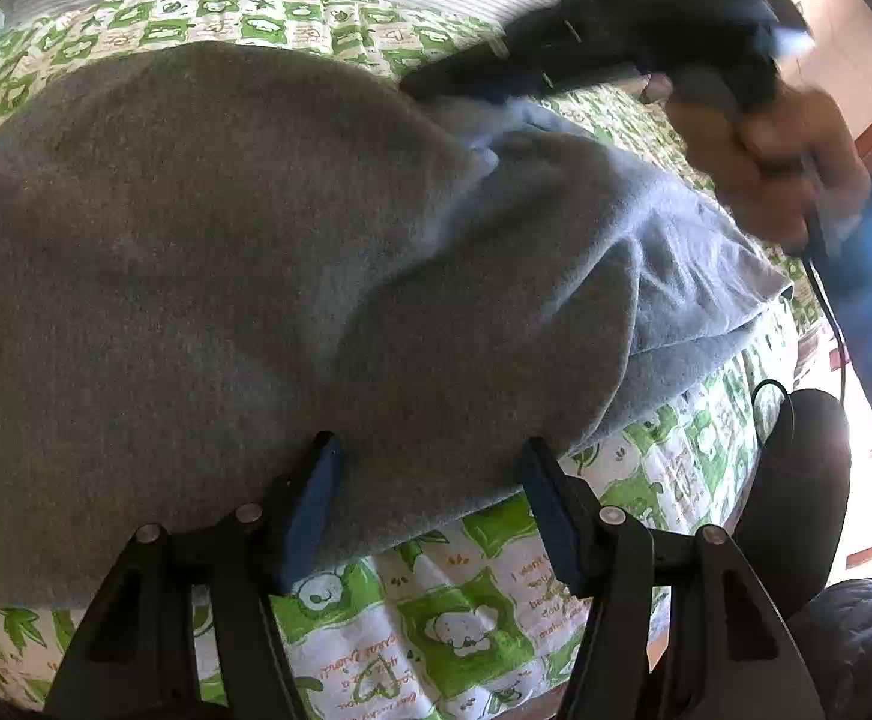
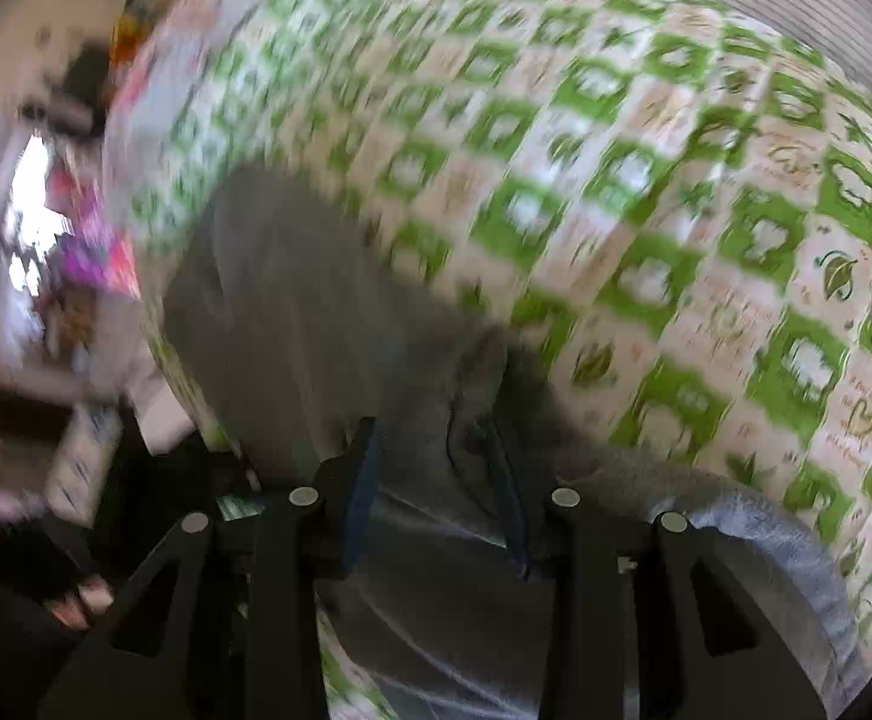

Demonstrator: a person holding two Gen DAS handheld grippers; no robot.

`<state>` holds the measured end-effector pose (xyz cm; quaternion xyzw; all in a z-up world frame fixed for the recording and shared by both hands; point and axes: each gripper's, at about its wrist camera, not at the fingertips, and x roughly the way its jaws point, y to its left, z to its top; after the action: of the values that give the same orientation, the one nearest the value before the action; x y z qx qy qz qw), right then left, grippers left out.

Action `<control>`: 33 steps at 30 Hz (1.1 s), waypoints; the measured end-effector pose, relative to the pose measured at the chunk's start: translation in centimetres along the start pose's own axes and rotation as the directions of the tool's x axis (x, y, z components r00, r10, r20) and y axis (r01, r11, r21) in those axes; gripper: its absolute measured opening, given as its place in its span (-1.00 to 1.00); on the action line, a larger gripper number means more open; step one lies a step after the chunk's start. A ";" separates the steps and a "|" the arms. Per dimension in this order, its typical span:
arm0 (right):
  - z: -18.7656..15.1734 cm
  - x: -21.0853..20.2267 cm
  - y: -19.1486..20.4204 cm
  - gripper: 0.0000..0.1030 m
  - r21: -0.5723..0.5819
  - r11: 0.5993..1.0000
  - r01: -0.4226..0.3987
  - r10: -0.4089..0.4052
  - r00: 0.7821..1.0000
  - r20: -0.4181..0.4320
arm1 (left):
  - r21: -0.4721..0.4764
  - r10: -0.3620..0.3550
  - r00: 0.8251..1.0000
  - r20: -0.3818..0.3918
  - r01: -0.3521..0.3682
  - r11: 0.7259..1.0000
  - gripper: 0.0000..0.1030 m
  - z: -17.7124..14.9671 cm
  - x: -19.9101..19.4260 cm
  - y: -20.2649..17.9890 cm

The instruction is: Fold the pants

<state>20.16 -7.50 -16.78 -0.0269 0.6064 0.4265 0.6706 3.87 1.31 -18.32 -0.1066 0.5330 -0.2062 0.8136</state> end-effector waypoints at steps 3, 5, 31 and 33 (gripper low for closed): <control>1.9 0.4 -2.3 -0.26 0.109 0.993 -0.037 0.033 0.999 0.031 | 0.000 0.009 1.000 -0.003 -0.009 1.000 0.19 0.0 0.1 -0.2; 2.5 2.2 -3.8 -0.26 0.194 0.980 -0.051 0.054 0.999 -0.007 | -0.004 0.006 1.000 -0.001 -0.006 1.000 0.19 -0.1 0.2 -0.4; -4.1 -8.7 -2.2 -0.61 0.265 0.961 0.076 -0.170 0.920 0.353 | -0.192 0.300 0.952 0.054 -0.285 0.939 0.20 0.9 -9.1 11.3; -7.2 -10.5 -1.9 -0.61 0.280 0.956 0.089 -0.190 0.914 0.359 | -0.178 0.292 0.955 0.050 -0.279 0.944 0.20 0.9 -9.2 11.2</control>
<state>16.66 -18.34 -10.77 0.1005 0.5108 0.2916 0.8025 3.98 15.40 -14.80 -0.1048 0.5271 -0.0361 0.8425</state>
